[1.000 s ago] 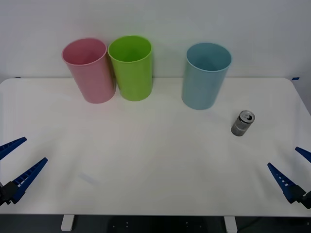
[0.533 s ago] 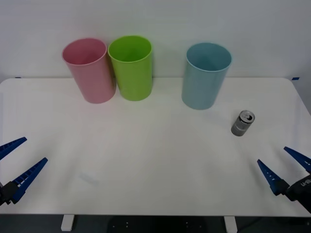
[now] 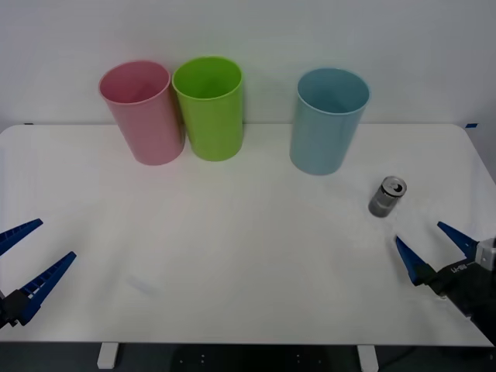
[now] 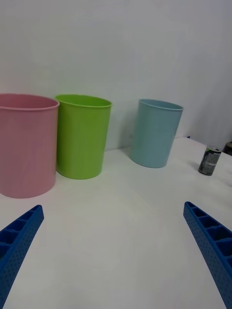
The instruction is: Grasp the object on the table and drop it into the matching bin: aluminum can to the light blue bin, PET bottle to the pink bin.
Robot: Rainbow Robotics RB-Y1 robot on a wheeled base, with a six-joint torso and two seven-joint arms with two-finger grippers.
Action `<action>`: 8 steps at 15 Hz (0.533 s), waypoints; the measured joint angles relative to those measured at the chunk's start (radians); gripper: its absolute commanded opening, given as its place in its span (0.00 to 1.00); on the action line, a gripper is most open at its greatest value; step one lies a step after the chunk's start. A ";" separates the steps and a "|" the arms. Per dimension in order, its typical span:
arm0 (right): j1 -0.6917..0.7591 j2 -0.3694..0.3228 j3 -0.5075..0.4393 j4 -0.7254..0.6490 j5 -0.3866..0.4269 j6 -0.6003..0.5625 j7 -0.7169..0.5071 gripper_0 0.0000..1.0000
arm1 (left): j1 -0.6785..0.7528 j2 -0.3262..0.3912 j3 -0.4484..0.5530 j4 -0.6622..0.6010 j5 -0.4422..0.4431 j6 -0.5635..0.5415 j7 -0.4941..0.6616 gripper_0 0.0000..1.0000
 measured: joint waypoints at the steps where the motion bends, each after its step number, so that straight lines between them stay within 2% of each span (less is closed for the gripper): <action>1: -0.020 0.005 0.000 0.023 0.002 0.003 0.006 1.00 | 0.000 0.000 0.000 0.000 0.000 0.000 0.000 1.00; 8: -0.146 0.041 0.002 0.139 0.028 0.044 0.037 1.00 | 0.000 0.000 0.000 0.000 0.000 0.000 0.000 1.00</action>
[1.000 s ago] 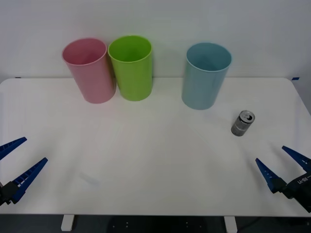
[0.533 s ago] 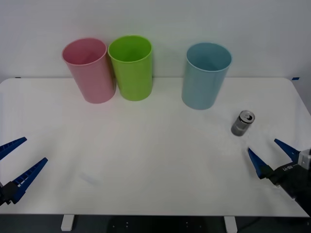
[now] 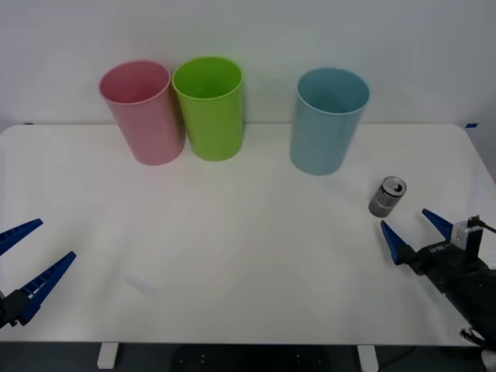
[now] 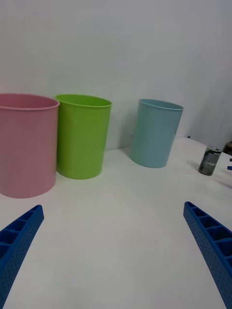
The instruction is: Grasp the object on the table and drop it into the matching bin: aluminum can to the light blue bin, PET bottle to the pink bin.
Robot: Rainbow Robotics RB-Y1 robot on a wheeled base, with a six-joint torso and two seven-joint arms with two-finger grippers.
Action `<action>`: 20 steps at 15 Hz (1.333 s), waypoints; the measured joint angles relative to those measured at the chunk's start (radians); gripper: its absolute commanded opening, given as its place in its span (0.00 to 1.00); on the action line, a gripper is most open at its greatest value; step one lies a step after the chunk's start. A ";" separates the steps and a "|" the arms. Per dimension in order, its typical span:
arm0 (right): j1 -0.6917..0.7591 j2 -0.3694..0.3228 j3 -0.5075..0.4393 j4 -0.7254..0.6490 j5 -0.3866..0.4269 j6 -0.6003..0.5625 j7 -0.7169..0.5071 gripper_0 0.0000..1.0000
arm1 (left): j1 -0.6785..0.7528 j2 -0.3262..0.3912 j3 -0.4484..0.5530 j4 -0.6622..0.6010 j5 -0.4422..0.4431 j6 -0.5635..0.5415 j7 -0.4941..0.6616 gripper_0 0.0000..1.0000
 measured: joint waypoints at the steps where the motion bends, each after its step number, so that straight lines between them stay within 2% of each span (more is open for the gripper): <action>1: -0.019 0.004 0.000 0.019 0.004 0.005 0.005 1.00 | 0.000 0.000 0.000 0.000 0.000 0.000 0.000 1.00; 8: -0.088 0.040 0.012 0.042 0.039 0.102 0.030 1.00 | 0.000 0.000 0.000 0.000 0.000 0.000 0.000 1.00; 20: -0.164 0.047 0.132 0.042 0.031 0.315 0.042 1.00 | 0.000 0.000 0.000 0.000 0.000 0.000 0.000 1.00</action>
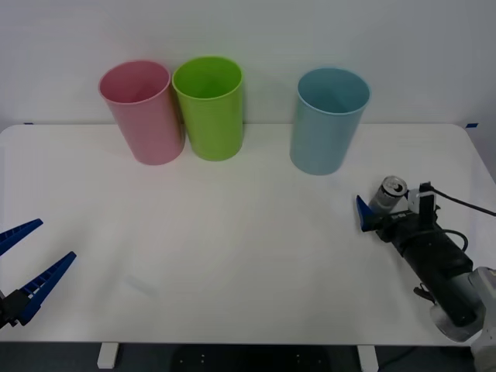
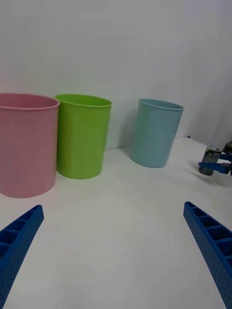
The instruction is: Grasp the object on the table and drop it into the matching bin: aluminum can to the light blue bin, PET bottle to the pink bin.
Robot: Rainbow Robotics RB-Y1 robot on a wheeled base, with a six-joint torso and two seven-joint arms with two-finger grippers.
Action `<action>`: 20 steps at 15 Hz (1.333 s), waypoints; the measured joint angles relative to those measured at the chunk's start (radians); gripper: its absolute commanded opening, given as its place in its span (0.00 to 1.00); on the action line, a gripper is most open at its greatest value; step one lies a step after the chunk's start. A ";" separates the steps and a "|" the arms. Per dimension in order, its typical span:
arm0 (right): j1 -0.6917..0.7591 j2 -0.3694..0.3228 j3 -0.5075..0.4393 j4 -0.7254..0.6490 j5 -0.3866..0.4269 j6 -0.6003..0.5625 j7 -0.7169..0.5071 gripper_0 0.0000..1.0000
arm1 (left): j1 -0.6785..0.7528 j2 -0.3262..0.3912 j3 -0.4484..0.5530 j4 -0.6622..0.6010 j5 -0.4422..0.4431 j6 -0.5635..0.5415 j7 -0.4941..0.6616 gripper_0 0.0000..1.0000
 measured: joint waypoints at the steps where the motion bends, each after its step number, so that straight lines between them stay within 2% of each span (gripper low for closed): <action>1: -0.004 0.000 0.008 0.000 0.000 0.013 0.000 1.00 | 0.000 0.000 0.000 0.000 0.000 0.000 0.000 1.00; 3: -0.008 0.000 0.017 0.000 0.000 0.027 0.000 1.00 | 0.000 0.000 0.000 0.000 0.000 0.000 0.000 1.00; 4: -0.008 0.000 0.019 0.000 0.000 0.029 0.000 0.35 | 0.000 0.000 0.000 0.000 0.000 0.000 0.000 1.00; 5: -0.008 0.000 0.020 0.000 0.000 0.029 0.000 0.09 | 0.000 0.000 0.000 0.000 0.000 0.000 0.000 1.00; 6: -0.008 0.000 0.020 0.000 0.000 0.029 0.000 0.00 | 0.000 0.000 0.000 0.000 0.000 0.000 0.000 1.00; 16: -0.010 0.000 0.022 -0.006 0.000 0.012 -0.015 0.00 | 0.000 0.000 0.000 0.000 0.000 0.000 0.000 1.00; 20: 0.004 -0.004 0.021 -0.054 0.001 0.006 -0.051 0.00 | 0.000 0.000 0.000 0.000 0.000 0.000 0.000 1.00</action>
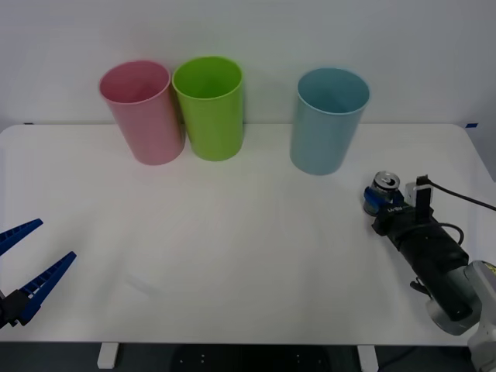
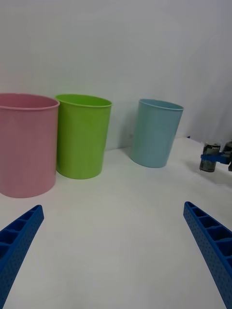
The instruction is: Grasp the object on the table and drop it into the matching bin: aluminum can to the light blue bin, PET bottle to the pink bin.
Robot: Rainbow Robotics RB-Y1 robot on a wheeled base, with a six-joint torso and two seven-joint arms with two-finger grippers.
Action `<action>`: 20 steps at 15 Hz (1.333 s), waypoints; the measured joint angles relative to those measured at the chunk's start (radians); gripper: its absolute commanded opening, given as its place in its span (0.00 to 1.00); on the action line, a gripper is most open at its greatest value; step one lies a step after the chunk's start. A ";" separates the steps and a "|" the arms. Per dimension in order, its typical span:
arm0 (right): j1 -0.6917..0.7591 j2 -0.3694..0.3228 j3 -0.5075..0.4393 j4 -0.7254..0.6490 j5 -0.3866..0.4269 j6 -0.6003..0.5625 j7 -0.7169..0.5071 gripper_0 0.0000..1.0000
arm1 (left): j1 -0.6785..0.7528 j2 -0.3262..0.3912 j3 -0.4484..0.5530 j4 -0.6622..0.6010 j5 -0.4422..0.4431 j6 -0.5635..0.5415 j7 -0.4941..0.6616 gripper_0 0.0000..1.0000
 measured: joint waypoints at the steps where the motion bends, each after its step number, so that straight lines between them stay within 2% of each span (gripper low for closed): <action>1: 0.011 -0.001 0.001 -0.026 0.007 -0.001 -0.035 0.00 | 0.000 0.000 0.000 0.000 0.000 0.000 0.000 1.00; 4: 0.053 -0.005 0.004 -0.120 0.055 -0.010 -0.172 0.00 | 0.000 0.000 0.000 0.000 0.000 0.000 0.000 1.00; 9: 0.091 -0.031 0.018 -0.262 0.086 -0.053 -0.350 0.00 | 0.000 0.000 0.000 0.000 0.000 0.000 0.000 1.00; 15: 0.098 -0.110 0.018 -0.404 0.100 -0.140 -0.562 0.00 | 0.000 0.000 0.000 0.000 0.000 0.000 0.000 1.00; 20: 0.083 -0.178 0.018 -0.523 0.101 -0.160 -0.725 0.00 | 0.000 0.000 0.000 0.000 0.000 0.000 0.000 1.00</action>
